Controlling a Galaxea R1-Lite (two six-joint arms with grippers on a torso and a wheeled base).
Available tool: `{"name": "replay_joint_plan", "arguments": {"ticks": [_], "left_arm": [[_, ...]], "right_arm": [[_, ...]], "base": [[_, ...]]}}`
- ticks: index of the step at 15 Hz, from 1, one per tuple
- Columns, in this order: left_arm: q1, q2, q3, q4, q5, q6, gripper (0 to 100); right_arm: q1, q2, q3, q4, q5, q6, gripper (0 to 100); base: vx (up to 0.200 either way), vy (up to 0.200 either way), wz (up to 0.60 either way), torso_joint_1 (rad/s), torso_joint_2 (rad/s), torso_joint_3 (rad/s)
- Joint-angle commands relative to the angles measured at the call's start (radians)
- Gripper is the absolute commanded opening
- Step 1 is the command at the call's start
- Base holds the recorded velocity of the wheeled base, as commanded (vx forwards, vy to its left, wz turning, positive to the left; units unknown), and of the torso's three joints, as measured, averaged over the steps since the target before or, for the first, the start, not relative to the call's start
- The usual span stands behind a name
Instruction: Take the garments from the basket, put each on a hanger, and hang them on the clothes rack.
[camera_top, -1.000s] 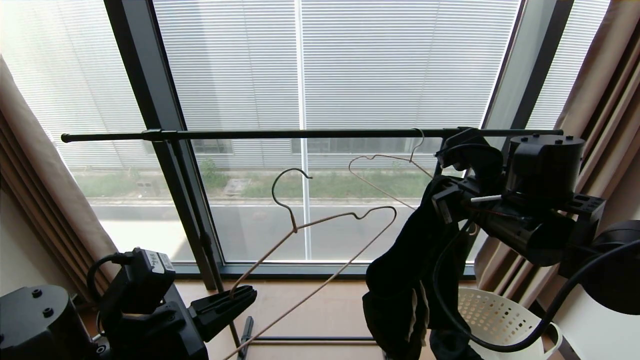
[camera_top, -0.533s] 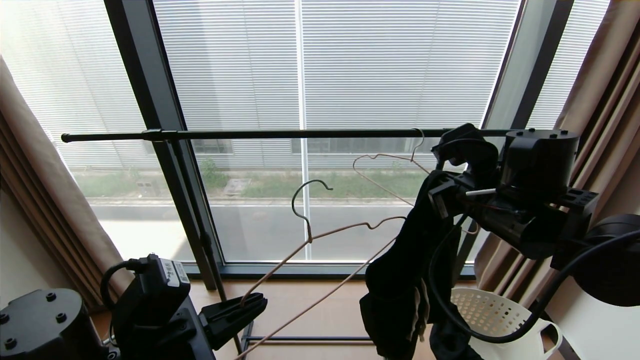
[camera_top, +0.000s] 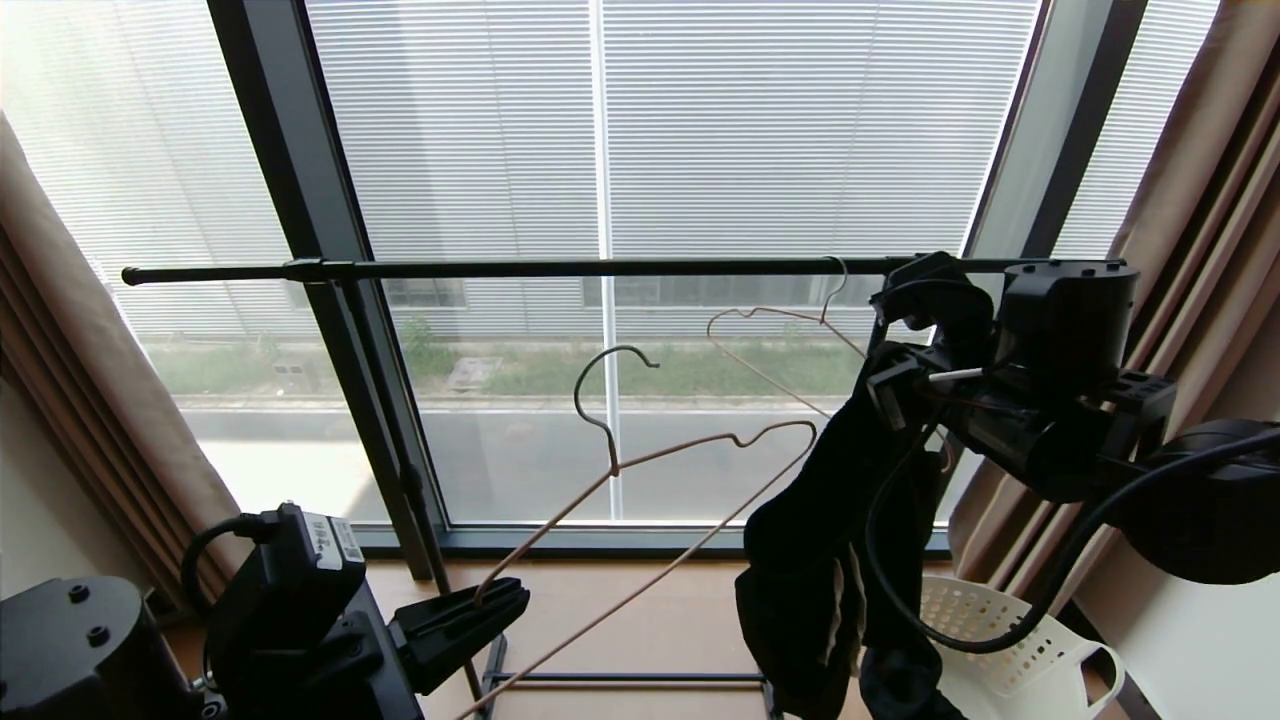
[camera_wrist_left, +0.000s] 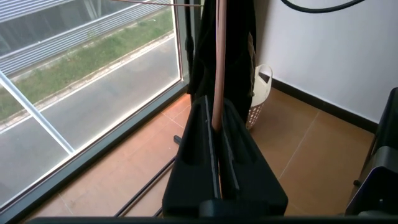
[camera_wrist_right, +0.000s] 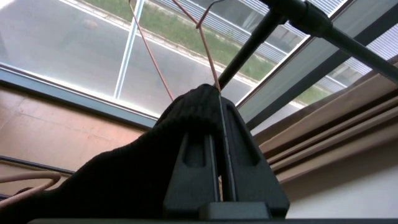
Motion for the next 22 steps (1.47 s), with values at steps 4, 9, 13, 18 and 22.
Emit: {"name": "replay_joint_plan", "arguments": {"ticks": [4,9,13,18,22], "left_arm": [[-0.03,-0.002,-0.007,0.0,-0.001,0.001,0],[-0.03,0.093,-0.076,0.0,-0.001,0.001,0],[-0.004,0.149,-0.121,0.0,0.001,0.038,0],[0.001,0.164,-0.144,0.0,0.001,0.047,0],[0.001,0.166,-0.155,0.0,0.001,0.047,0]], "right_arm": [[-0.001,0.038,-0.053,0.003,-0.009,-0.002,0],[0.068,0.001,-0.05,0.003,-0.024,-0.008,0],[0.118,-0.052,-0.015,0.003,-0.04,-0.008,0],[0.261,-0.108,-0.004,0.004,-0.081,-0.007,0],[0.367,-0.106,-0.001,-0.001,-0.093,-0.004,0]], "base": [[0.0,0.0,0.0,0.0,0.0,0.0],[0.0,0.0,0.0,0.0,0.0,0.0],[0.0,0.0,0.0,0.0,0.0,0.0],[0.0,0.0,0.0,0.0,0.0,0.0],[0.0,0.0,0.0,0.0,0.0,0.0]]}}
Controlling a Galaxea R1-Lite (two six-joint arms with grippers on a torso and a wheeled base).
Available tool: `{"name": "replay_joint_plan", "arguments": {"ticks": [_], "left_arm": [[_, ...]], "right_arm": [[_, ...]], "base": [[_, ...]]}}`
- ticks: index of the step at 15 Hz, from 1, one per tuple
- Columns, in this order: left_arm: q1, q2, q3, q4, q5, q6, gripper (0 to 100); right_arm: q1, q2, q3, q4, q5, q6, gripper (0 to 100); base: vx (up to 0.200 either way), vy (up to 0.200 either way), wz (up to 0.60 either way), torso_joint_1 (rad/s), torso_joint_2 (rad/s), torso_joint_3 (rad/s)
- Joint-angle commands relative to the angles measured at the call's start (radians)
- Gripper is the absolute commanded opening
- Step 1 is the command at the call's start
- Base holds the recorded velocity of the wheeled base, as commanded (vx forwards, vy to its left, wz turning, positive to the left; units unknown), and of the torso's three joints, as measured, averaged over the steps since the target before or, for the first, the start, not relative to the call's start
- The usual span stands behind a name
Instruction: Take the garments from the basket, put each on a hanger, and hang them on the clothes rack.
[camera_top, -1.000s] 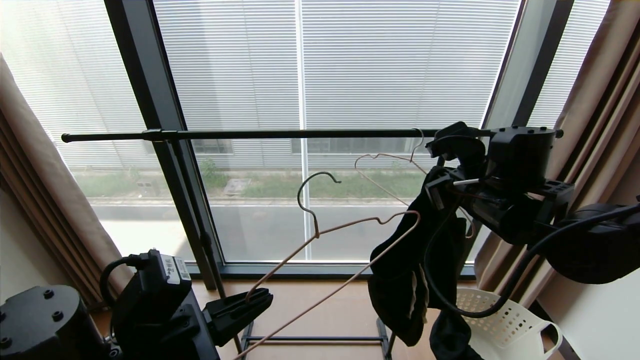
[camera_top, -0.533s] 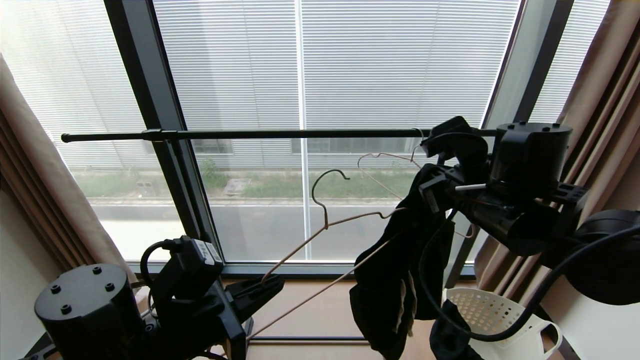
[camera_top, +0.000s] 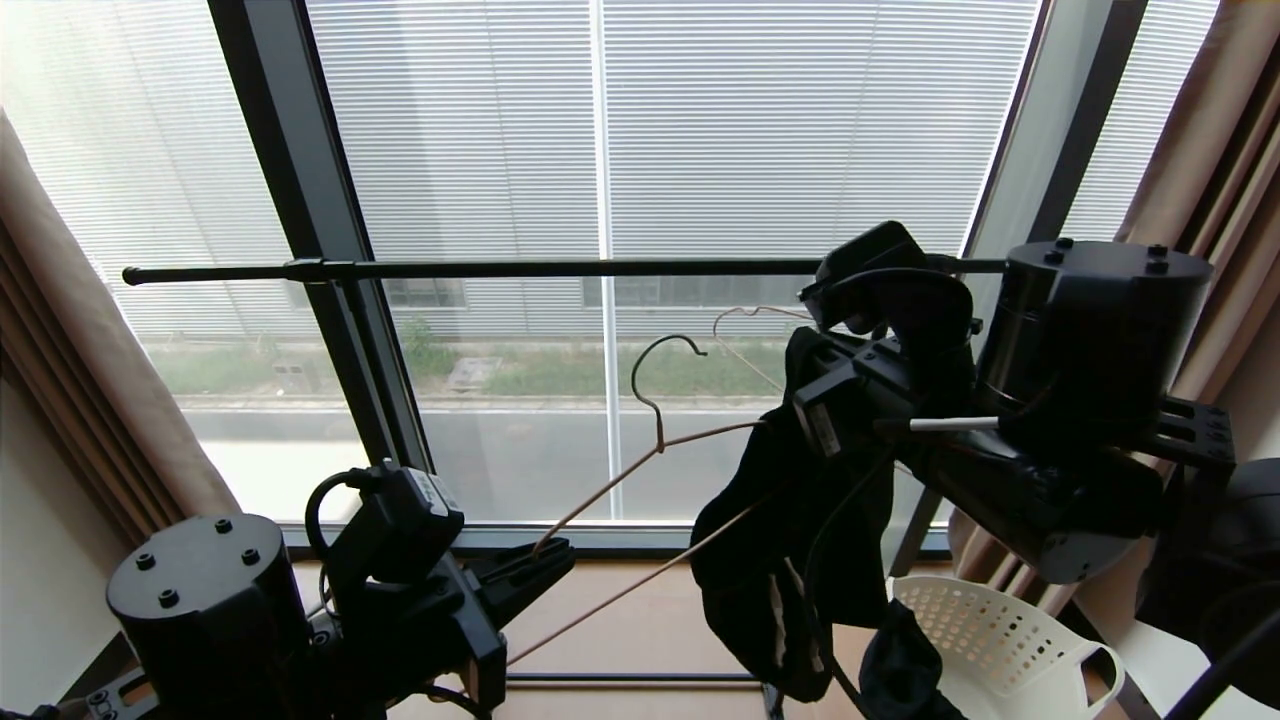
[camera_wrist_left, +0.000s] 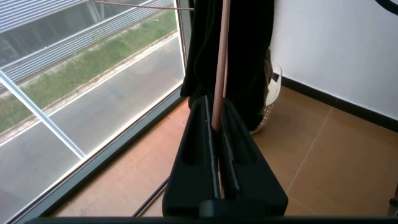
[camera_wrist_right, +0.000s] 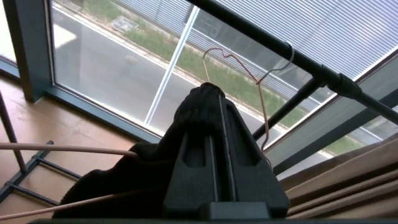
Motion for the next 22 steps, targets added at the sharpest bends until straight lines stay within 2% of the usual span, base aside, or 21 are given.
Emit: {"name": "replay_joint_plan", "arguments": {"ticks": [1,3,8,13,14,22], "left_arm": [[-0.002,0.003,-0.003,0.0,0.0,-0.002,0],[-0.003,0.003,-0.004,0.0,0.0,-0.002,0],[-0.008,0.011,-0.007,0.0,0.001,-0.002,0],[-0.005,0.011,-0.004,-0.023,0.003,-0.005,0],[-0.005,0.012,0.006,-0.062,0.001,-0.005,0],[-0.026,0.008,0.039,-0.146,0.001,-0.006,0]], "right_arm": [[0.054,0.0,-0.004,-0.002,0.0,0.004,0],[0.106,0.006,-0.017,-0.002,-0.001,0.012,0],[0.175,0.006,-0.048,-0.004,-0.001,0.027,0],[0.178,0.005,-0.042,-0.008,-0.02,0.047,0],[0.172,0.003,-0.037,-0.01,-0.027,0.066,100],[0.128,0.031,-0.086,-0.011,-0.047,0.089,100]], "base": [[0.0,0.0,0.0,0.0,0.0,0.0],[0.0,0.0,0.0,0.0,0.0,0.0],[0.0,0.0,0.0,0.0,0.0,0.0],[0.0,0.0,0.0,0.0,0.0,0.0],[0.0,0.0,0.0,0.0,0.0,0.0],[0.0,0.0,0.0,0.0,0.0,0.0]]}}
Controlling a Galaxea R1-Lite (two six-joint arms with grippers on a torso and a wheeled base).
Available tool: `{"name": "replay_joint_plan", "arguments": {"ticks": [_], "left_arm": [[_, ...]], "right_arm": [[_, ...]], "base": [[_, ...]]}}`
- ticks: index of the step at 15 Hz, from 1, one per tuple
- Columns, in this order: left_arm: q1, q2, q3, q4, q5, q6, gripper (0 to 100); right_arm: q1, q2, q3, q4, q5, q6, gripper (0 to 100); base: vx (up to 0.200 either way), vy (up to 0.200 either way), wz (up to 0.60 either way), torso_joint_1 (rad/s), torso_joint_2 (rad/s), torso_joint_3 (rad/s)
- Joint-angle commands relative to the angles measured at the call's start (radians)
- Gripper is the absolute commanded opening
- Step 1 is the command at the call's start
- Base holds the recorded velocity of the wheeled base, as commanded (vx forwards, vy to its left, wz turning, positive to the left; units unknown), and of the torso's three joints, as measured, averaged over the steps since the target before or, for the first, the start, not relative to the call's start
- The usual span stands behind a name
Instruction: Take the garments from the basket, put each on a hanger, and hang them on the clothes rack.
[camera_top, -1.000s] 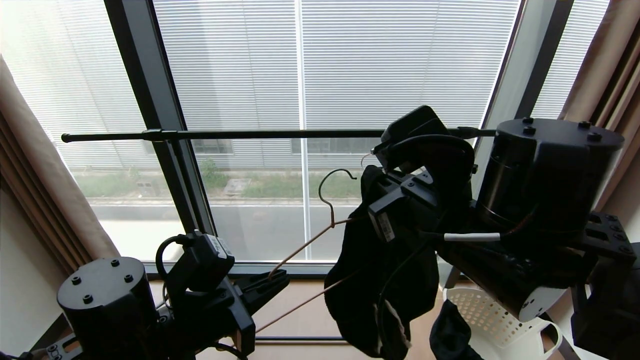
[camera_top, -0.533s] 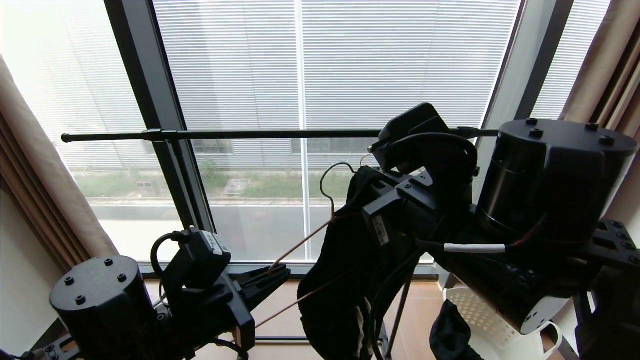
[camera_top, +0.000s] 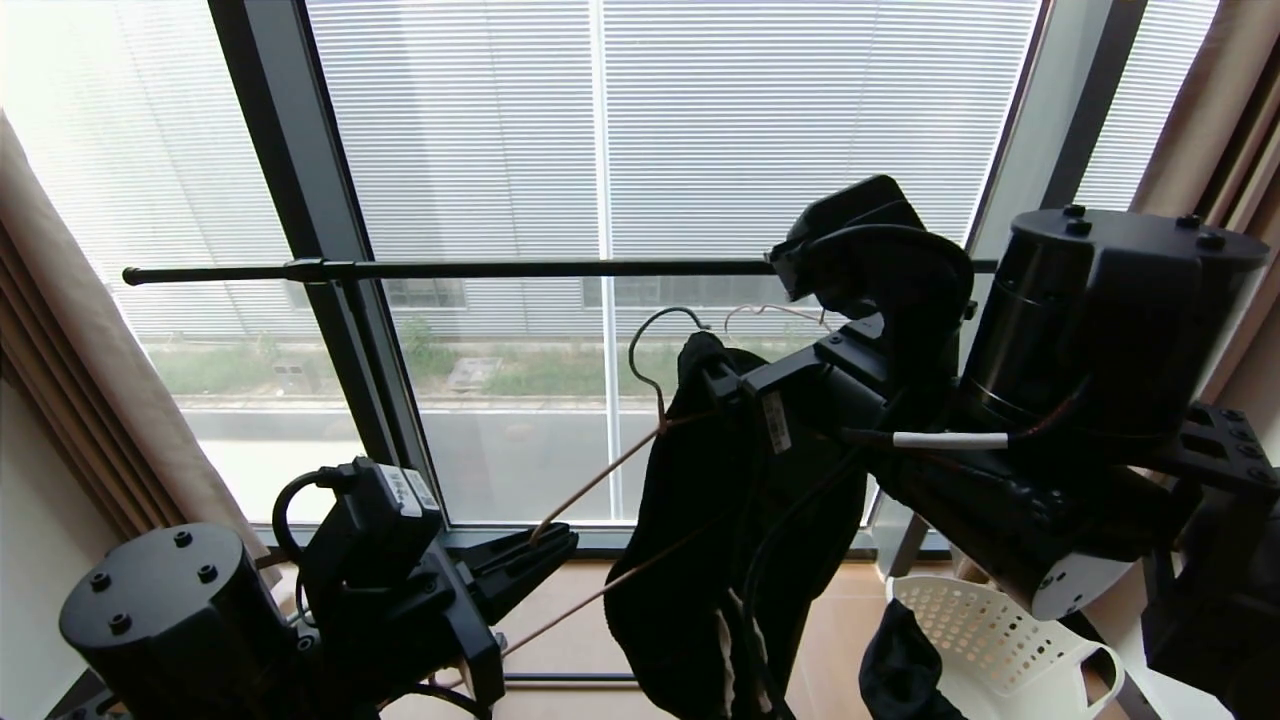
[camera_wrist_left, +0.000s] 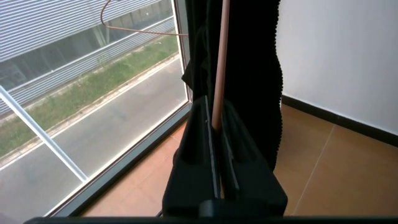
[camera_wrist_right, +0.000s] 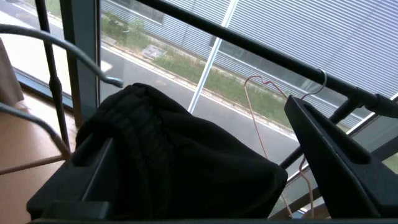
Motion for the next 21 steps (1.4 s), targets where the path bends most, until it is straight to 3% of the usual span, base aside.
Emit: {"name": "replay_joint_plan", "arguments": {"ticks": [1,9,14,19,21], "left_arm": [[-0.015,-0.002,0.006,-0.01,0.0,0.001,0],[0.031,0.038,-0.011,-0.021,0.001,-0.003,0],[0.054,0.06,-0.067,-0.021,0.001,-0.052,0],[0.054,0.058,-0.074,-0.021,-0.002,-0.051,0],[0.068,0.055,-0.067,-0.021,-0.019,-0.051,0]], "right_arm": [[-0.001,0.038,-0.028,0.0,-0.012,-0.001,100],[0.002,0.012,-0.002,0.014,-0.013,-0.004,100],[0.003,-0.023,0.05,0.016,-0.003,-0.011,100],[0.002,-0.056,0.106,0.016,0.031,-0.027,100],[-0.024,-0.095,0.136,0.017,0.089,-0.059,100]], "base": [[0.0,0.0,0.0,0.0,0.0,0.0],[0.0,0.0,0.0,0.0,0.0,0.0],[0.0,0.0,0.0,0.0,0.0,0.0],[0.0,0.0,0.0,0.0,0.0,0.0],[0.0,0.0,0.0,0.0,0.0,0.0]]}}
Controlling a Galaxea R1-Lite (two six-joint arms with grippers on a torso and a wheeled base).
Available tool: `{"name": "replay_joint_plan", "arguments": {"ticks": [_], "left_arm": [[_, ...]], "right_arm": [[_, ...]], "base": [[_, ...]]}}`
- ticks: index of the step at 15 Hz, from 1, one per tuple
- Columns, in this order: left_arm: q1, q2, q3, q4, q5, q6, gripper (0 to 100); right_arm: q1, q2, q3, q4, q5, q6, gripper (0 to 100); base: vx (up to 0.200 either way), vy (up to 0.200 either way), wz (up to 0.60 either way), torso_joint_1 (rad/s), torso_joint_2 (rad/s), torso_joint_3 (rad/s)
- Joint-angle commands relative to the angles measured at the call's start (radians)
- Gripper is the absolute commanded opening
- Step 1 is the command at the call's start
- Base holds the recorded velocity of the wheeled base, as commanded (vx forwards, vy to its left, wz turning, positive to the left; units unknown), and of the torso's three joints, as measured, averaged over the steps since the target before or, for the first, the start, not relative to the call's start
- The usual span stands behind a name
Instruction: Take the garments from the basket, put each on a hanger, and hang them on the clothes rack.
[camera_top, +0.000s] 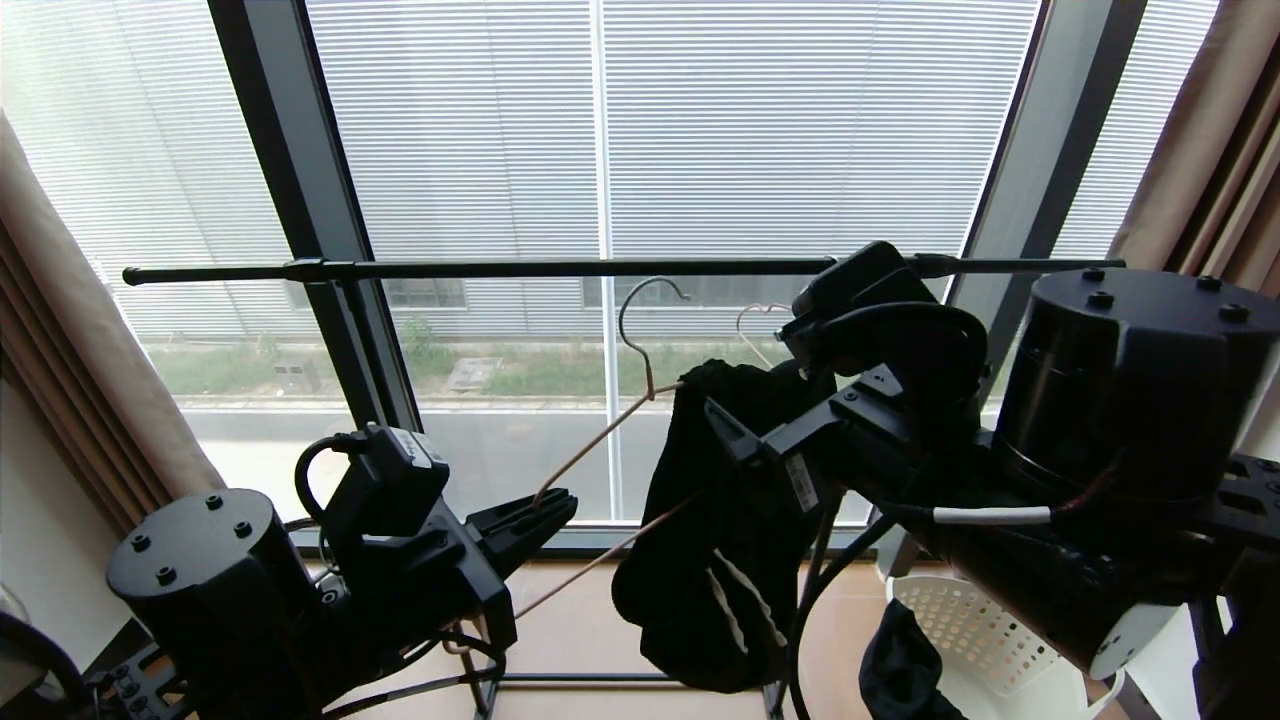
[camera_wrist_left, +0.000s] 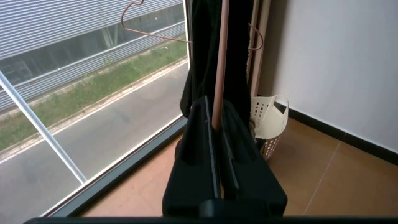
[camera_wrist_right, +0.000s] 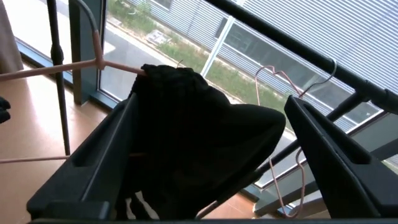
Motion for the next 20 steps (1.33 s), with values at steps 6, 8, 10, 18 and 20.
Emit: {"name": "replay_joint_plan", "arguments": {"ticks": [6,8,10,18,20], "left_arm": [[0.135,-0.001,0.043,-0.002,-0.232,0.003,0],[0.143,-0.004,0.06,-0.002,-0.305,0.003,0],[0.135,-0.004,0.061,-0.002,-0.308,0.003,0],[0.072,-0.009,0.063,-0.002,-0.305,0.014,0],[0.069,-0.013,0.063,-0.002,-0.305,0.014,0]], "right_arm": [[-0.317,-0.179,-0.082,0.374,0.546,-0.122,100],[-0.47,-0.166,-0.226,0.65,0.847,-0.291,100],[-0.496,-0.099,-0.374,0.889,0.997,-0.395,100],[-0.452,0.285,-0.872,1.448,1.207,-0.621,100],[-0.432,0.32,-0.878,1.448,1.204,-0.619,100]], "base": [[0.0,0.0,0.0,0.0,0.0,0.0],[0.0,0.0,0.0,0.0,0.0,0.0],[0.0,0.0,0.0,0.0,0.0,0.0],[0.0,0.0,0.0,0.0,0.0,0.0],[0.0,0.0,0.0,0.0,0.0,0.0]]}}
